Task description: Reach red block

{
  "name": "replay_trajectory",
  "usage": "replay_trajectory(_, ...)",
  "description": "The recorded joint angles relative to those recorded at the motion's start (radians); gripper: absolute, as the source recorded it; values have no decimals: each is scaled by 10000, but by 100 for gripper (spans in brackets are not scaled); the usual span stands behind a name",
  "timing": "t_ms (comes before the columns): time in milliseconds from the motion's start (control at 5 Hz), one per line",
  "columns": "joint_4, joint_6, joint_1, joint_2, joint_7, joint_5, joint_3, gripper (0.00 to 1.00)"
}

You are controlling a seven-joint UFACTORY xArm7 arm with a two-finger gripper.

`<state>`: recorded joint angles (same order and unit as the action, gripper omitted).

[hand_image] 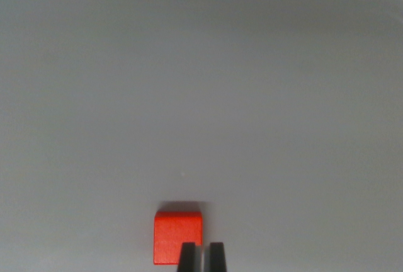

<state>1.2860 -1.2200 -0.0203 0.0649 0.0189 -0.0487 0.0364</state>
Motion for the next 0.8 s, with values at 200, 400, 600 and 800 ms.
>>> replay_trajectory(200,0,0,0,0,0,0,0,0)
replay_trajectory(400,-390,468,-8,85,-9,-1,5,0)
replay_trajectory(600,-390,468,-8,85,-9,-1,5,0)
replay_trajectory(800,-784,940,-16,171,-19,-1,10,0)
